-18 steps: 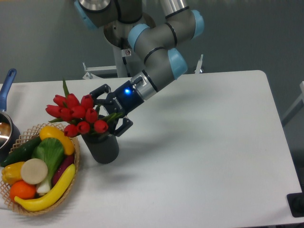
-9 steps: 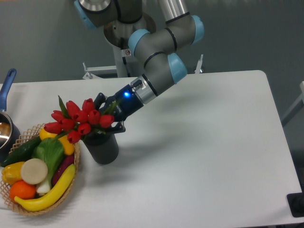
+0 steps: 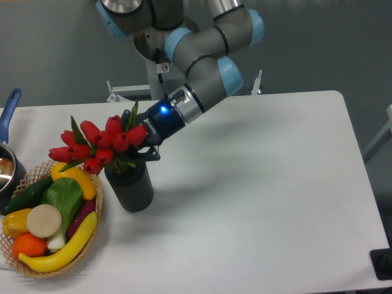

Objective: Pick up the flowers from the vase
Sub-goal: 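Lift the gripped tulips straight up out of the grey vase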

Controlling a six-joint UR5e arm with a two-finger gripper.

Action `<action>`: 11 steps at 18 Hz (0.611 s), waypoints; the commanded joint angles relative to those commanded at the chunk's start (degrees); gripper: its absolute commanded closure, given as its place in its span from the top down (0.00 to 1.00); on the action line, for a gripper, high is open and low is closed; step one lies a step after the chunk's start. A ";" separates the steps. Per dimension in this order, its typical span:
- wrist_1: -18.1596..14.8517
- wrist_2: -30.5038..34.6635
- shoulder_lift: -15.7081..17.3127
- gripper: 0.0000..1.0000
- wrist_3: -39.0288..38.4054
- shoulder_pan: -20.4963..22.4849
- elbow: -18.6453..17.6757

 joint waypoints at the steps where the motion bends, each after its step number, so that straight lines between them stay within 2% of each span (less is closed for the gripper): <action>1: 0.00 -0.09 0.70 0.00 -1.14 0.09 0.18; 4: -0.09 -0.87 2.29 0.00 -4.31 0.61 1.23; 11: -0.09 -3.25 3.43 0.00 -13.18 1.76 5.62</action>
